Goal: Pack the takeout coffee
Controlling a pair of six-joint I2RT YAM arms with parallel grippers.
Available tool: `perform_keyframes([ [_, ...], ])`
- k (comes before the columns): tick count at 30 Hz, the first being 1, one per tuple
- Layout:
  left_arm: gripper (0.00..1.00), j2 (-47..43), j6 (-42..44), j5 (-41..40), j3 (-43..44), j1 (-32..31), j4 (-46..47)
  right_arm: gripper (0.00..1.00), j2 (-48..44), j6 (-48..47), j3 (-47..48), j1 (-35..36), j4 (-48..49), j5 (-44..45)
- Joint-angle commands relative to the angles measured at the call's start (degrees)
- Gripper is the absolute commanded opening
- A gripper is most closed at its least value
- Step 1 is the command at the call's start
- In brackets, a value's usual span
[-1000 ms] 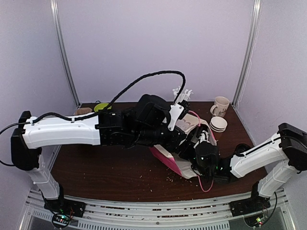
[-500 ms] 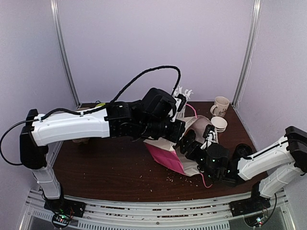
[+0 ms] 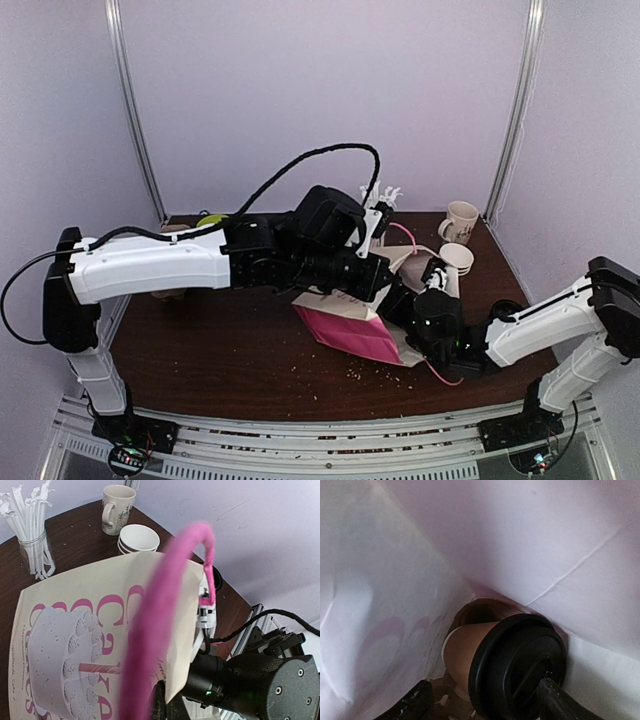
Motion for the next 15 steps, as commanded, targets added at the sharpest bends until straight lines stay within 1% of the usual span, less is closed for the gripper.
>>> perform_keyframes([
  [1,0.0,-2.3,1.1,5.8,0.3,-0.3,6.9,0.73,2.4,2.8,4.4,-1.5,-5.8,2.5],
  [5,0.0,-2.7,1.9,7.0,0.0,-0.3,7.4,0.71,4.8,2.1,7.9,-2.0,-9.7,3.5],
  [8,0.0,-2.9,2.4,7.7,0.1,-0.3,7.5,0.66,6.1,0.8,8.0,-2.3,-8.4,3.4],
  [10,0.0,-3.1,2.7,7.8,-0.1,-0.3,7.5,0.58,6.5,-1.6,7.4,-2.6,-4.4,2.6],
  [15,0.0,-3.9,3.1,7.1,-0.7,-0.3,7.2,0.38,6.3,-7.8,7.1,-2.6,-0.4,0.2],
])
